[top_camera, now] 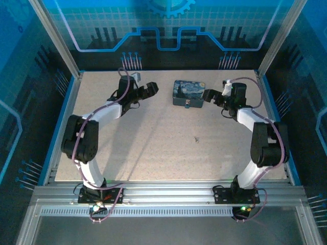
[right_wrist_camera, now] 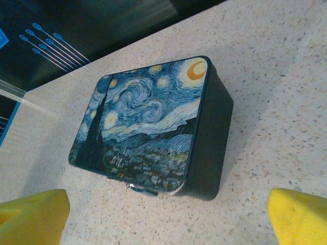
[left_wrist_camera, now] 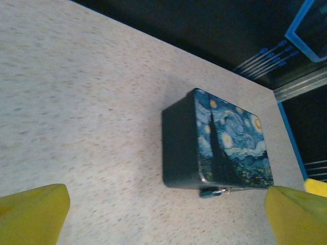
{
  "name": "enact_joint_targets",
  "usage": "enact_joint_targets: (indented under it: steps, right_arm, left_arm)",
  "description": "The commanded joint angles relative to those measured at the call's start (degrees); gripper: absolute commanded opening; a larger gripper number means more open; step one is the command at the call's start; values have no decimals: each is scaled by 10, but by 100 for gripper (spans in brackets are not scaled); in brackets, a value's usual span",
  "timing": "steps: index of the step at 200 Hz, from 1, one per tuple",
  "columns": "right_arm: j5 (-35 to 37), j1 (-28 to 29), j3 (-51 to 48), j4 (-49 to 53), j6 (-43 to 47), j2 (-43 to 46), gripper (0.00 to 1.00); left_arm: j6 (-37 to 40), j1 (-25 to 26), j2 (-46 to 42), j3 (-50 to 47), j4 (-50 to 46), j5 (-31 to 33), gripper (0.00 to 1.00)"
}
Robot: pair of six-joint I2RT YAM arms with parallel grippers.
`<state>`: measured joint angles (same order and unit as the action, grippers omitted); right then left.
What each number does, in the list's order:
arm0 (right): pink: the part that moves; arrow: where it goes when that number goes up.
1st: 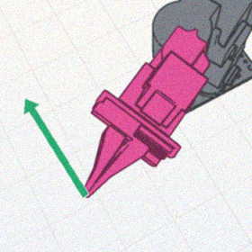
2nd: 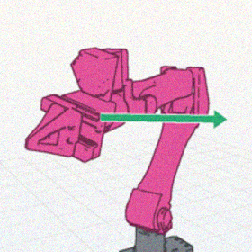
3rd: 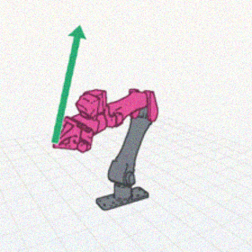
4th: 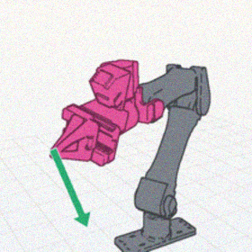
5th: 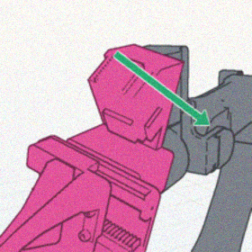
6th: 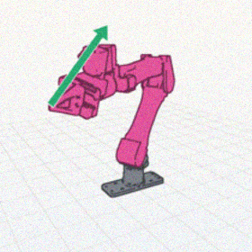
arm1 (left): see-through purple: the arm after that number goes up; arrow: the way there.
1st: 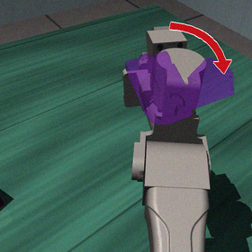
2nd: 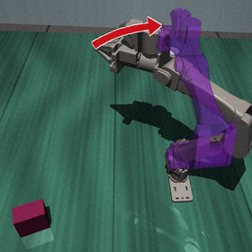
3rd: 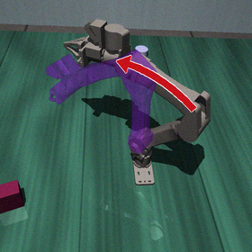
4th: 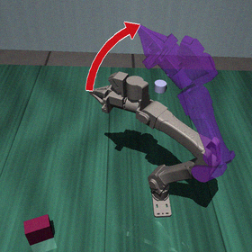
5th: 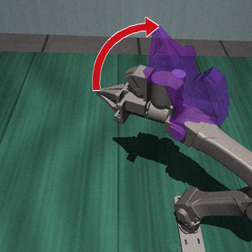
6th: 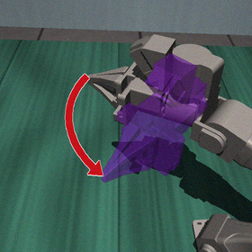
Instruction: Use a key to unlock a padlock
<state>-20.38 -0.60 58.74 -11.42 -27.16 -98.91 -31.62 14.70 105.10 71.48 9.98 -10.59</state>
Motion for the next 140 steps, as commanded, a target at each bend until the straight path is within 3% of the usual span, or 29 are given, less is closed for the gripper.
enact_joint_targets:
  steps: [1,65,140]
  right_arm:
    - [-35,-8,43,-3,-37,-49,100]
    - [-51,-5,125,-20,-64,-155,100]
    - [-70,14,177,-12,-57,-207,100]
  left_arm:
    - [-8,19,54,63,-27,-41,99]
    - [-16,53,200,213,-49,-89,97]
    - [-36,73,298,316,-44,-139,94]
